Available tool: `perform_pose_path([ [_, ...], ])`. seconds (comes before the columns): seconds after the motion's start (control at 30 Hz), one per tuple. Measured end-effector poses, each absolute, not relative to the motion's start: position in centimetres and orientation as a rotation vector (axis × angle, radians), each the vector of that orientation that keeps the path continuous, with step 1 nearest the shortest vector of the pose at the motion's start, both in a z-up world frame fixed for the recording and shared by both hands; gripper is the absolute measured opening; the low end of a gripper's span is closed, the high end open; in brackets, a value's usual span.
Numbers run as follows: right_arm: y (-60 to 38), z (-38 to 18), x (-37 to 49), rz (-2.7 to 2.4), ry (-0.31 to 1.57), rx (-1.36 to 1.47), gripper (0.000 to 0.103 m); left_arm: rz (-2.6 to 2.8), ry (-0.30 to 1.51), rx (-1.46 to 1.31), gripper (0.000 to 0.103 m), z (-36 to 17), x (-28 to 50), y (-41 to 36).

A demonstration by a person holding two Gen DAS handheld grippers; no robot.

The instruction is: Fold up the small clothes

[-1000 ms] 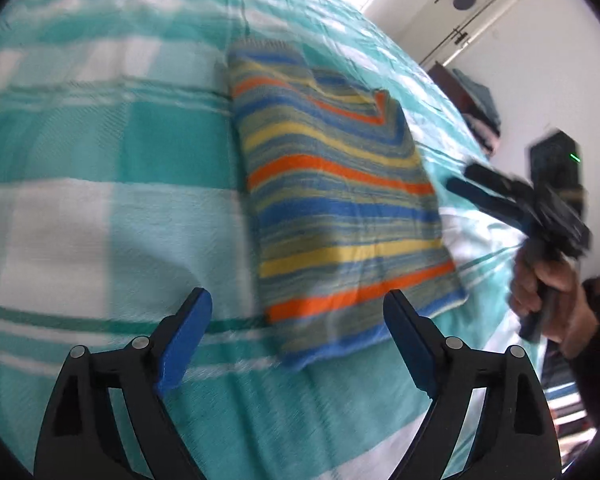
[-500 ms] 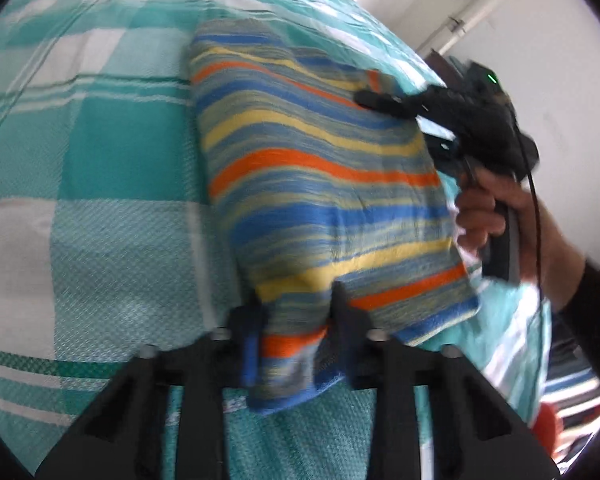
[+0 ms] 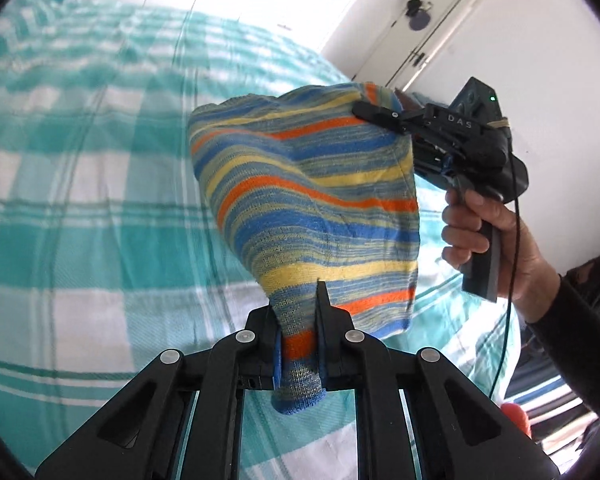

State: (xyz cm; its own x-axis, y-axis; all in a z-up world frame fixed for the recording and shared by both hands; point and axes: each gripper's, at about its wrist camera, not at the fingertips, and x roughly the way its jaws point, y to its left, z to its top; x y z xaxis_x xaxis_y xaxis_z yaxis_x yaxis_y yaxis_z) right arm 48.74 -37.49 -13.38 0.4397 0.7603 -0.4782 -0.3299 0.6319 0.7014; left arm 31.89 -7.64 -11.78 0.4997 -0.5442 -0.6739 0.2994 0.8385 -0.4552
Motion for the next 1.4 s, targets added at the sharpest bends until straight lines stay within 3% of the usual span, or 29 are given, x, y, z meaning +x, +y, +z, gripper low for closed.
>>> perform_pose_path([
  [0.03,-37.3,-12.8,48.8,0.728,0.862,0.569,0.020,-0.519,0.914,-0.296,0.012,-11.8,31.7,-7.7],
  [0.07,-37.1,-12.4,49.1,0.718,0.857,0.562,0.020,-0.515,0.926,-0.310,0.021,-12.1,32.1,-7.7],
  [0.1,-36.6,-12.4,49.5,0.701,0.858,0.554,0.023,-0.498,0.950,-0.324,0.045,-13.2,32.5,-7.5],
  [0.17,-36.6,-13.9,50.9,0.625,0.901,0.541,0.054,-0.352,1.032,-0.294,0.082,-16.9,34.2,-7.4],
  [0.2,-36.9,-15.0,51.4,0.535,0.941,0.509,0.086,-0.279,1.065,-0.270,0.076,-18.4,34.2,-7.2],
  [0.27,-37.8,-16.5,51.0,0.385,0.985,0.439,0.086,-0.237,1.168,-0.248,0.067,-20.7,33.2,-7.0],
  [0.33,-38.2,-16.8,48.6,0.360,0.987,0.399,0.085,-0.230,1.157,-0.247,0.069,-20.9,30.9,-6.5],
  [0.4,-37.6,-16.5,45.0,0.384,0.997,0.328,0.085,-0.177,1.114,-0.146,0.081,-19.9,27.5,-6.7],
  [0.6,-33.8,-15.7,30.7,0.350,1.058,0.107,0.089,-0.105,1.009,0.089,0.097,-15.1,21.0,-7.8],
  [0.73,-33.4,-14.2,21.9,0.255,1.076,0.143,0.096,-0.054,0.932,0.104,0.098,-11.3,16.8,-7.0],
  [0.9,-32.3,-12.3,15.3,0.216,1.091,0.130,0.097,0.020,0.892,0.087,0.098,-8.5,12.5,-5.3],
  [1.27,-30.0,-6.8,9.1,0.189,1.005,-0.025,0.097,0.086,0.898,0.079,0.098,-6.1,7.7,-4.0],
  [1.4,-28.8,-4.5,6.5,0.211,0.944,-0.071,0.103,0.018,0.959,0.095,0.098,-5.4,5.8,-4.3],
])
